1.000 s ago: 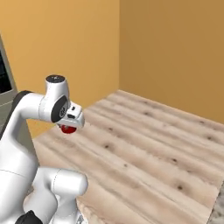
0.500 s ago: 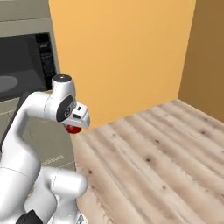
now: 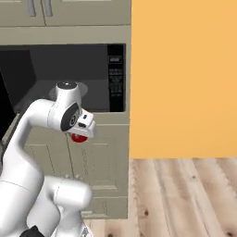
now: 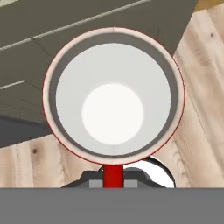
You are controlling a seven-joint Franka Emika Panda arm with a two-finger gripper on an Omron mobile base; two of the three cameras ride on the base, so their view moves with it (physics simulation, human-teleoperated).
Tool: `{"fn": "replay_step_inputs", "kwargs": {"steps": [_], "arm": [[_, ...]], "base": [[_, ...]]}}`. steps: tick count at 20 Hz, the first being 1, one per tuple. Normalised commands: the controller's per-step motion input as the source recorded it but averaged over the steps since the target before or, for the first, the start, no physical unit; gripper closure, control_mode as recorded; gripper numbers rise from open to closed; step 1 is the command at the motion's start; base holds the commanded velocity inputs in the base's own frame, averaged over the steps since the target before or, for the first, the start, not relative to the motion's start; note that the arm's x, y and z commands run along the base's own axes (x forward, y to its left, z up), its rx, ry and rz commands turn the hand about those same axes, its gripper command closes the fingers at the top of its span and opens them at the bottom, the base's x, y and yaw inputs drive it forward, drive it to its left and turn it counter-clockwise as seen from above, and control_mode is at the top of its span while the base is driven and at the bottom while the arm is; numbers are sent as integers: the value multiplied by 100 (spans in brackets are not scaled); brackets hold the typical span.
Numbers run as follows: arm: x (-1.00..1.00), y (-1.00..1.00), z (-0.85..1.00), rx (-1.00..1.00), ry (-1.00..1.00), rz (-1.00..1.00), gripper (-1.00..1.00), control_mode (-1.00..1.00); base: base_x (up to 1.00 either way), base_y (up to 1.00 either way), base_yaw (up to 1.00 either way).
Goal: Pick the mug from the counter and place it inside the microwave. Then close the microwave.
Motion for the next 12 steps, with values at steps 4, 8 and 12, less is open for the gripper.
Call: {"fn": "replay_step_inputs", "kwargs": {"steps": [4,8,12], "arm": [[0,0,0,0,0,0,100,100],[0,0,0,0,0,0,100,100],[0,0,0,0,0,0,100,100]], "base": [[-9,32,62],[-53,0,13],[-52,0,0]]}}
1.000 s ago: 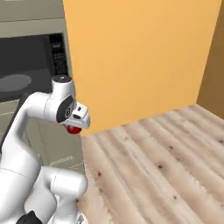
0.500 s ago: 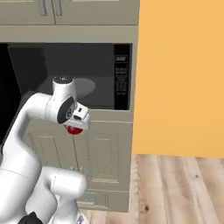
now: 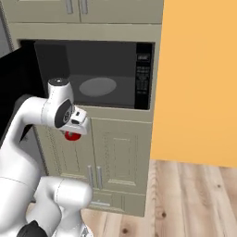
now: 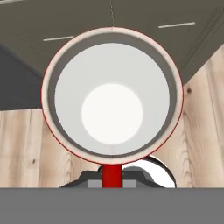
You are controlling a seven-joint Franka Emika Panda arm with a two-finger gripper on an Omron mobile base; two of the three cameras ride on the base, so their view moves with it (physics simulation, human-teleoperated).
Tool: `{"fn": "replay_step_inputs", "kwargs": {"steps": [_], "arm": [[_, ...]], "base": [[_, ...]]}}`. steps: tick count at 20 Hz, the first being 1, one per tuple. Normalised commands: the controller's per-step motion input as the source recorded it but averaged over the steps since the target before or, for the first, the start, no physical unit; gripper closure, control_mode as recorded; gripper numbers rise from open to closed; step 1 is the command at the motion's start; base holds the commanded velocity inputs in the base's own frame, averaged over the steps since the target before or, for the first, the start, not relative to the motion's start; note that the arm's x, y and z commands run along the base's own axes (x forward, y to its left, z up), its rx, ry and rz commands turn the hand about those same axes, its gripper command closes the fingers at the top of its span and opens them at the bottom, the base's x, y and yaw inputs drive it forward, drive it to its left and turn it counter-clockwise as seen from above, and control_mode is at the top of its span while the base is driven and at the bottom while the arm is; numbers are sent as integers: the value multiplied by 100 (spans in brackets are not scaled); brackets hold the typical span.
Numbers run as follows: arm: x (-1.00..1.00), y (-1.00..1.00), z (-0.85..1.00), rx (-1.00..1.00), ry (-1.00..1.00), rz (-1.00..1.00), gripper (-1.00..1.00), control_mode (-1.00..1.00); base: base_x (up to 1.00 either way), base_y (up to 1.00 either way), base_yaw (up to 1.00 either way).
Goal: Pick the mug from the counter and place it inside the microwave. Then close the microwave.
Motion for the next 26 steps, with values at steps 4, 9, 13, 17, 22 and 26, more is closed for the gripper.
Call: {"fn": "replay_step_inputs", "kwargs": {"steps": [4,9,13,17,22,26], "arm": [[0,0,0,0,0,0,100,100],[0,0,0,0,0,0,100,100],[0,0,0,0,0,0,100,100],[0,0,0,0,0,0,100,100],[0,0,0,0,0,0,100,100],[0,0,0,0,0,0,100,100]], "base": [[-9,2,0],[65,15,4],[42,13,5],[-16,4,0],[-41,1,0],[-7,4,0]]}}
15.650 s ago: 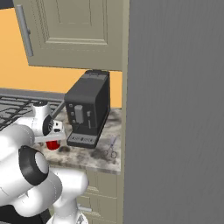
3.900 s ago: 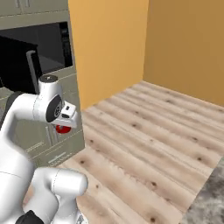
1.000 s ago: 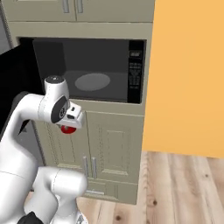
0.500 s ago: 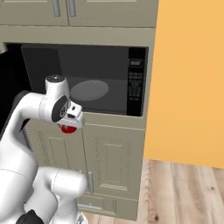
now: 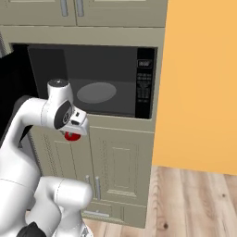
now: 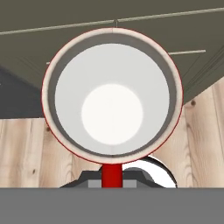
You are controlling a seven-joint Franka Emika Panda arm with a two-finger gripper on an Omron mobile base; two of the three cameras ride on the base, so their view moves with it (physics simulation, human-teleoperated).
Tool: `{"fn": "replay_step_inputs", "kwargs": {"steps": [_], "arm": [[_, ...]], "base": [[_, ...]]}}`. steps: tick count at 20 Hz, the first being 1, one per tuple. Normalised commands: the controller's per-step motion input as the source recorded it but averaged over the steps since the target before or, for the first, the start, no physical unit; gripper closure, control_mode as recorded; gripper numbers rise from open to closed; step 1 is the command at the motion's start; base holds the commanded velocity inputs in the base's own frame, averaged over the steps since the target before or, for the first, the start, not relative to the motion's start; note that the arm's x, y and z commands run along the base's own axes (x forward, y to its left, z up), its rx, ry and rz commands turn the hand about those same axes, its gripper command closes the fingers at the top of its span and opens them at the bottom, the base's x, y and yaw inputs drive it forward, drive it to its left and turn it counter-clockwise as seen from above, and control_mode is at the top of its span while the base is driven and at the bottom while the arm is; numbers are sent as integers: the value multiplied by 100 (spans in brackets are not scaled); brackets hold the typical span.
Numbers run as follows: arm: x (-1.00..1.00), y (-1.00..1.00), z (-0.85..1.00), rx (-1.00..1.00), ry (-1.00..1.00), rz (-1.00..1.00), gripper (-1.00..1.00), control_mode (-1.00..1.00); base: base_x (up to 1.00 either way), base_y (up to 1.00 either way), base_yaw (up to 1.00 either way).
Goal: Pick the mug from the counter and place it inside the microwave. Then close the microwave.
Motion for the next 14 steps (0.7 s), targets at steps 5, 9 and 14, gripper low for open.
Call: {"fn": "replay_step_inputs", "kwargs": {"steps": [5,9,14], "arm": [[0,0,0,0,0,0,100,100],[0,0,0,0,0,0,100,100],[0,0,0,0,0,0,100,100]], "base": [[0,8,0],[0,0,0],[0,0,0]]}}
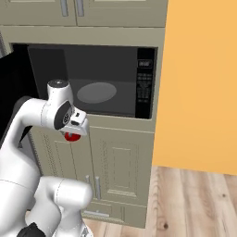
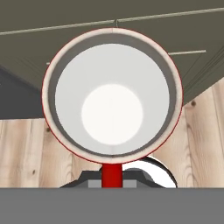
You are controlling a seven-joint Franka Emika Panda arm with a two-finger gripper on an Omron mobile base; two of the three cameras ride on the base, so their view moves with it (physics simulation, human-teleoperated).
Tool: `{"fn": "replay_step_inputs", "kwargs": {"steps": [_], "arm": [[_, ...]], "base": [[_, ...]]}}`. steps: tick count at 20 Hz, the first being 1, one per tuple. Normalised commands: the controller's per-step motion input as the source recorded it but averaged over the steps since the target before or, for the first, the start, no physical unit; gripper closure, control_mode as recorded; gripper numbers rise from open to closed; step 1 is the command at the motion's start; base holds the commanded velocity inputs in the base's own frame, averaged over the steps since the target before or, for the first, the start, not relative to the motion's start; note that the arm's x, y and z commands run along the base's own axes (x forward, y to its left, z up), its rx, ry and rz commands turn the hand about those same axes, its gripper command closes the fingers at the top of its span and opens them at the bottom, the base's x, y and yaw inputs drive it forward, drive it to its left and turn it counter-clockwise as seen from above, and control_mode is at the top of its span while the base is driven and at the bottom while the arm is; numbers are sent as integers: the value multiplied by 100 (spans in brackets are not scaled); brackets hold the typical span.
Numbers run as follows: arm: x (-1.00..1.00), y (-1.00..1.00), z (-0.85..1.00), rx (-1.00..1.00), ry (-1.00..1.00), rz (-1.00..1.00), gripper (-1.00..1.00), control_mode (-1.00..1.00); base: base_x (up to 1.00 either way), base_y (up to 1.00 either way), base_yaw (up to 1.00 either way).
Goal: Pick the mug from the counter and place it inside the microwave. Then close the microwave.
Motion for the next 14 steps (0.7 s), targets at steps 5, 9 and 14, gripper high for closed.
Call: {"fn": "replay_step_inputs", "kwargs": {"steps": [5,9,14], "arm": [[0,0,0,0,0,0,100,100],[0,0,0,0,0,0,100,-100],[0,0,0,0,0,0,100,-100]], "base": [[0,0,0],[0,0,0],[0,0,0]]}}
